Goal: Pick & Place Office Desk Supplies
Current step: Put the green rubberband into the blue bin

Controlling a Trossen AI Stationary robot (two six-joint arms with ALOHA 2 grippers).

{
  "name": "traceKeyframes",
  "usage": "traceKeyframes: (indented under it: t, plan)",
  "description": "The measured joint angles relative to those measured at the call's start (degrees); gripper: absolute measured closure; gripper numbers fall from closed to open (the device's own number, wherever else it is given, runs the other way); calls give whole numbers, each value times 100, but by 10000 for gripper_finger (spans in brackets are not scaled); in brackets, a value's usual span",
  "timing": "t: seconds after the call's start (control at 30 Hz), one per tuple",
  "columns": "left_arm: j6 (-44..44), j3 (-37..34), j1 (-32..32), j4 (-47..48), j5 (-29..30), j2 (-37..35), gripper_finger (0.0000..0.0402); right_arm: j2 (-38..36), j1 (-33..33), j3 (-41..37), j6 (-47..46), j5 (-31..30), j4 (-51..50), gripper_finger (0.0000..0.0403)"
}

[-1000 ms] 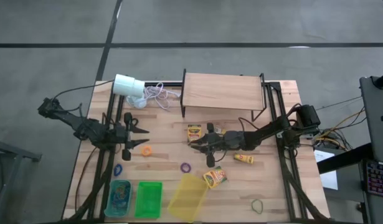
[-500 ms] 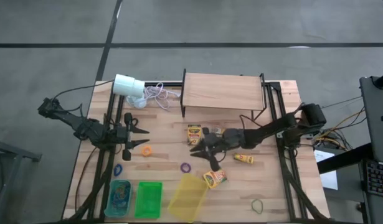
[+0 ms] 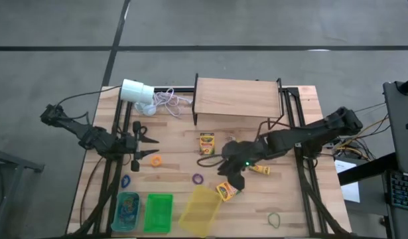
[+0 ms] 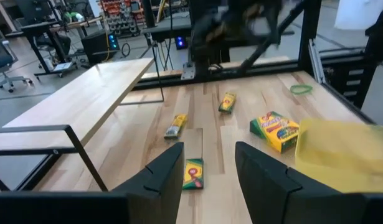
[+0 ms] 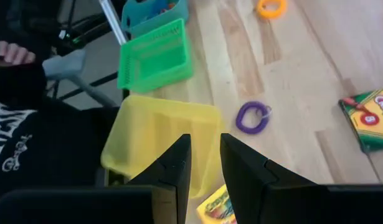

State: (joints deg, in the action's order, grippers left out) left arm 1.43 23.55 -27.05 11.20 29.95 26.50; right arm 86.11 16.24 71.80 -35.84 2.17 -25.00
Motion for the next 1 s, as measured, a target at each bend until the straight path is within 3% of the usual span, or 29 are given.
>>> traceKeyframes:
  t: [0.23,0.5,1.0]
  plan:
    - [-2,-2,0,268,0,0,254,-2,710,1104,-522,-1247,-1283,319]
    - [4,-2,0,93,0,0,254,0,1379,1259,-1498,-2011,-1632,319]
    - [2,-4,2,513,0,0,254,345,2046,995,-3690,-2030,-1964,342]
